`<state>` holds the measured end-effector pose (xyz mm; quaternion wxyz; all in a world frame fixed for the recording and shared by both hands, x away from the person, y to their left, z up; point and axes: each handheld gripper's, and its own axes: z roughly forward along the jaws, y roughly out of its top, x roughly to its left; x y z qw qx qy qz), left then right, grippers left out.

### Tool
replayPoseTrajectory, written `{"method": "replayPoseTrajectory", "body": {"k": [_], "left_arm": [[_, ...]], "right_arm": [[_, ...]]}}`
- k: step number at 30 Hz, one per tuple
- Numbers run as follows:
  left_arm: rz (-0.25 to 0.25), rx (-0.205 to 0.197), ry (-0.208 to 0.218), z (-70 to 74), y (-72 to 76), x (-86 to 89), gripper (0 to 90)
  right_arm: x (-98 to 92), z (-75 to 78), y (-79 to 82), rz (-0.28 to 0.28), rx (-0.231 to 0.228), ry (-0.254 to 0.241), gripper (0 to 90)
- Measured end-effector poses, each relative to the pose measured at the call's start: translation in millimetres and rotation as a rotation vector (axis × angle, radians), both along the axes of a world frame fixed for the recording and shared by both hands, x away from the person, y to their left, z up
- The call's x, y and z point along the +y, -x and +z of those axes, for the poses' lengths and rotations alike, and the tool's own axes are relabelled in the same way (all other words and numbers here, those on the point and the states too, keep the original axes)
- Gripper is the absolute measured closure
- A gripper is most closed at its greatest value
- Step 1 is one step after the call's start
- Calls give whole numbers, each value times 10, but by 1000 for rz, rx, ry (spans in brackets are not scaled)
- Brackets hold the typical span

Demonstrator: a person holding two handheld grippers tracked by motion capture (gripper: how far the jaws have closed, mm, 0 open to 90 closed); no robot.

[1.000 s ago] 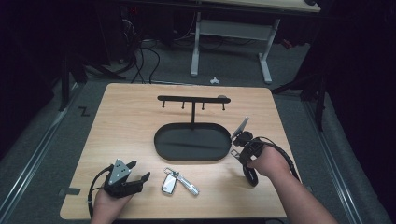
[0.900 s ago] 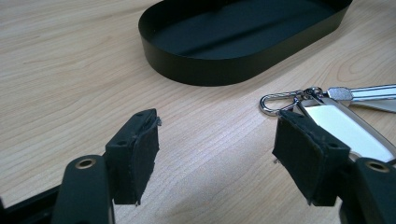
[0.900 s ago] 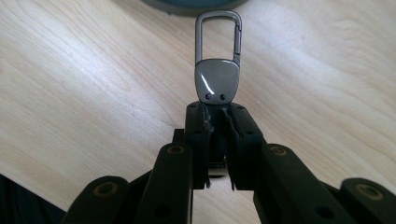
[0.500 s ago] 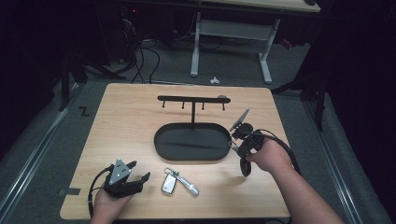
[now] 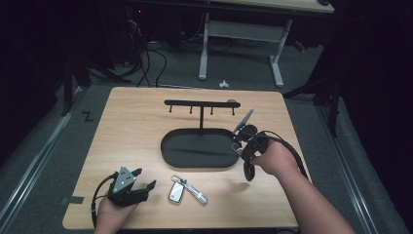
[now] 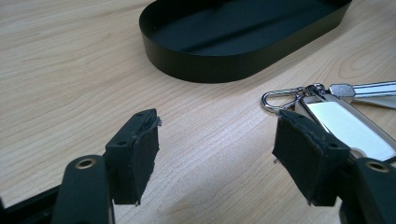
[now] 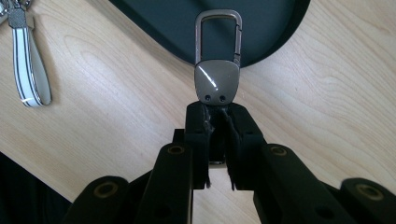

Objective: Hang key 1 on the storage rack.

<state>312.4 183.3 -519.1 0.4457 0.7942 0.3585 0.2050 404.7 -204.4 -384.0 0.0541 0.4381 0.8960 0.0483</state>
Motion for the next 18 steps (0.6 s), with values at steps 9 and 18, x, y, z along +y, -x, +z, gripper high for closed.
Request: {"method": "replayPoseTrajectory", "body": {"k": [9,18], "left_arm": [[-6,3,-5,-5,-4,-7,312],[-8,3,-3,-5,0,-5,312]], "right_arm": [[94,60,-62,8,-8,-14,805],[207,151,-158,20,-34,-34,805]]}}
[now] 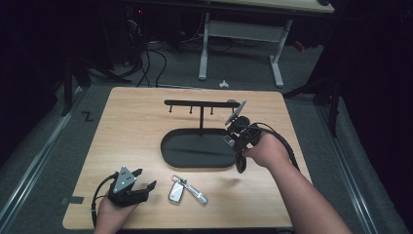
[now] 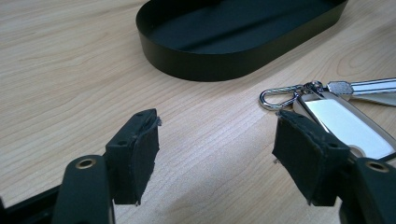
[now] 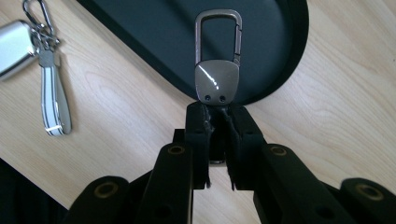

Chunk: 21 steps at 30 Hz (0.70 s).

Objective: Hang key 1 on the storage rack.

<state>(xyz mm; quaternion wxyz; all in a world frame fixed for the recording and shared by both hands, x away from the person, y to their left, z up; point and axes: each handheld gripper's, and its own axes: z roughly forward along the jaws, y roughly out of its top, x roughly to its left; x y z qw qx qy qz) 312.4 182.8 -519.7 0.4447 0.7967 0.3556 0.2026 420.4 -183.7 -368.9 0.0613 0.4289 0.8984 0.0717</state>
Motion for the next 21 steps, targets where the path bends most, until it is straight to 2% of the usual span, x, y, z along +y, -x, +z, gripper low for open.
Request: {"method": "replayPoseTrajectory", "body": {"k": [7,9,13,14,16,21], "left_arm": [[-3,1,-1,-2,-2,2,312],[-4,2,-2,-4,-2,1,312],[-5,1,-2,-4,-3,1,313],[-5,1,-2,-4,-3,1,313],[-6,1,-2,-4,-3,1,313],[-6,1,-1,-2,-2,4,313]], "right_arm": [[90,86,-57,20,-18,-7,805],[109,119,-63,5,-19,-17,805],[127,189,-97,18,-39,-21,805],[143,214,-97,1,-33,-22,805],[155,251,-123,16,-48,-23,805],[200,333,-162,9,-63,-30,805]]}}
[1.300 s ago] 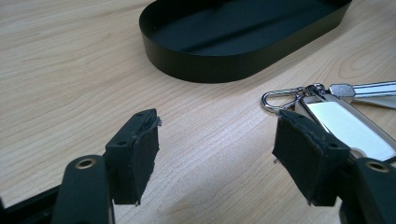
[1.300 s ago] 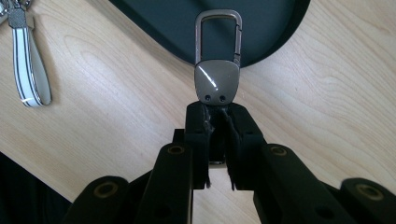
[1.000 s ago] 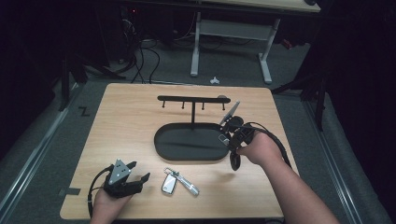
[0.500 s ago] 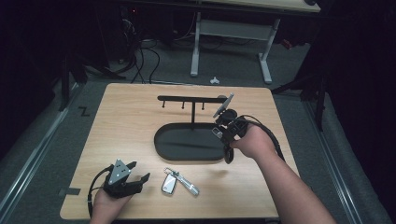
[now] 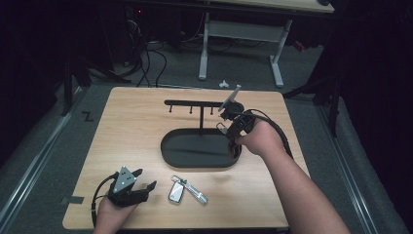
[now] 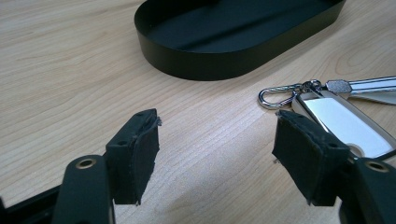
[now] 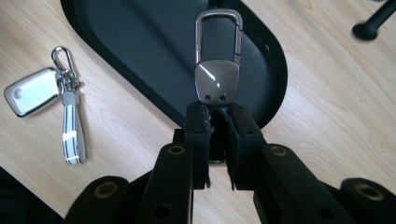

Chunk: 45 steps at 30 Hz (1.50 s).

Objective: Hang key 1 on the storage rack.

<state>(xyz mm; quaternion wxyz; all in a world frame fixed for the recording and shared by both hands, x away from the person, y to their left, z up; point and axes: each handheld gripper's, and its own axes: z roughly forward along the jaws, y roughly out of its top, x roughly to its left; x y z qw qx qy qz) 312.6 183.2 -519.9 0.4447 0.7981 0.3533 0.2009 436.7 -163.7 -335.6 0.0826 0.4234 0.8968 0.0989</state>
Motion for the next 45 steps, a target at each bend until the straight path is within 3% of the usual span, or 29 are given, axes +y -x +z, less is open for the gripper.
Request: {"method": "replayPoseTrajectory", "body": {"k": [14,16,29,45], "left_arm": [[-1,3,-1,-4,-5,8,313],[-1,5,0,-7,-6,9,313],[0,8,3,-7,-9,22,314],[-4,12,-4,-11,-14,26,314]], "right_arm": [[125,188,-127,21,-49,-23,805],[147,202,-151,5,-48,-32,805],[201,178,-267,-16,-52,-46,805],[220,91,-337,-20,-57,-29,805]]}}
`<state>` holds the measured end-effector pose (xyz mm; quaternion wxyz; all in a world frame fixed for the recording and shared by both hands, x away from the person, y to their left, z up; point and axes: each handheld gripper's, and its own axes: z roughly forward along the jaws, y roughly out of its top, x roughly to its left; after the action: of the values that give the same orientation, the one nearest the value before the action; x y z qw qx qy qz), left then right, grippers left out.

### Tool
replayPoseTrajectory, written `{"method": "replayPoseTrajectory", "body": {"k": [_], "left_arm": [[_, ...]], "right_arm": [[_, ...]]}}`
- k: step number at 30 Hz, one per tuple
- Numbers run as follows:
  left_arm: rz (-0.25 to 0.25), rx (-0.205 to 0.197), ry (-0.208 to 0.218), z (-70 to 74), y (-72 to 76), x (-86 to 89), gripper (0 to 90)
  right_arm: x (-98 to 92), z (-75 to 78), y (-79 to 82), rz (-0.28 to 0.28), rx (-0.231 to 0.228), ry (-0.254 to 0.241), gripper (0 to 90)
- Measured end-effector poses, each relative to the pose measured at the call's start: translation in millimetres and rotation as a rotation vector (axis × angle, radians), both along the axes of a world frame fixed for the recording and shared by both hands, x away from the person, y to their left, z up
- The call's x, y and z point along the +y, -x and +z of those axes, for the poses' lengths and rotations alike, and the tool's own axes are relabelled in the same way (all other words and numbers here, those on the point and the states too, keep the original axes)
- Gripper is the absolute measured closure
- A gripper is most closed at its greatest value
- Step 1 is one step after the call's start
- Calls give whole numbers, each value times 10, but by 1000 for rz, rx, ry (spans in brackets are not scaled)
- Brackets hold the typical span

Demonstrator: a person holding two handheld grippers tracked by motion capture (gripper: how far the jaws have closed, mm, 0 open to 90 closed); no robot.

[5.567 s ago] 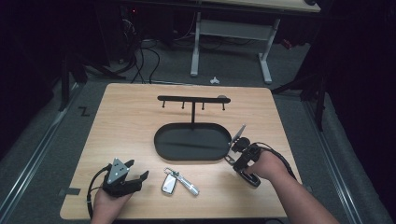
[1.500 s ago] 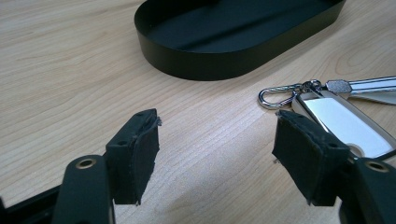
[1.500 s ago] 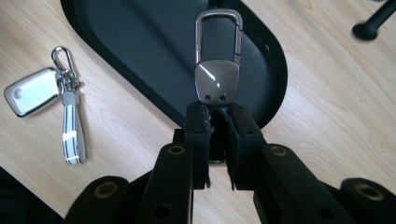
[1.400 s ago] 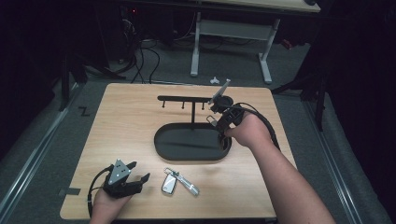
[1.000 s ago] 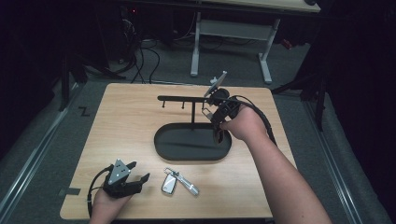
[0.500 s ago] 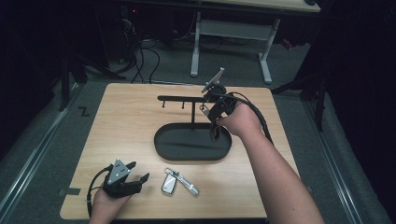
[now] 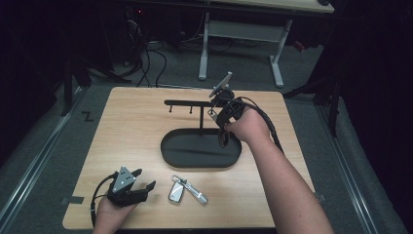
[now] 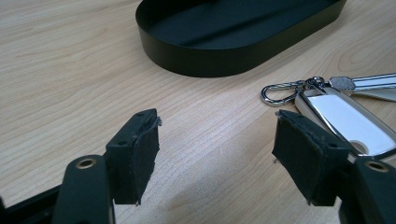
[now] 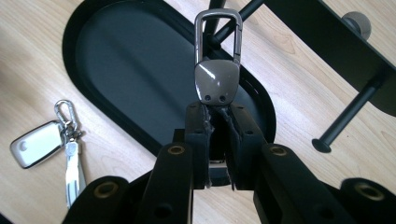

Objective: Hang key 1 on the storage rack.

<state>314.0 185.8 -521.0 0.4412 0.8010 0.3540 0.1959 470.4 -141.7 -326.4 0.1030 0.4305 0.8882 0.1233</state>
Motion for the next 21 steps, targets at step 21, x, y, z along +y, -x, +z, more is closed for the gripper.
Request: {"method": "replayPoseTrajectory", "body": {"k": [21], "left_arm": [[-4,0,-4,-8,-2,1,316]], "right_arm": [[43,-264,-178,-44,-33,-11,798]]}}
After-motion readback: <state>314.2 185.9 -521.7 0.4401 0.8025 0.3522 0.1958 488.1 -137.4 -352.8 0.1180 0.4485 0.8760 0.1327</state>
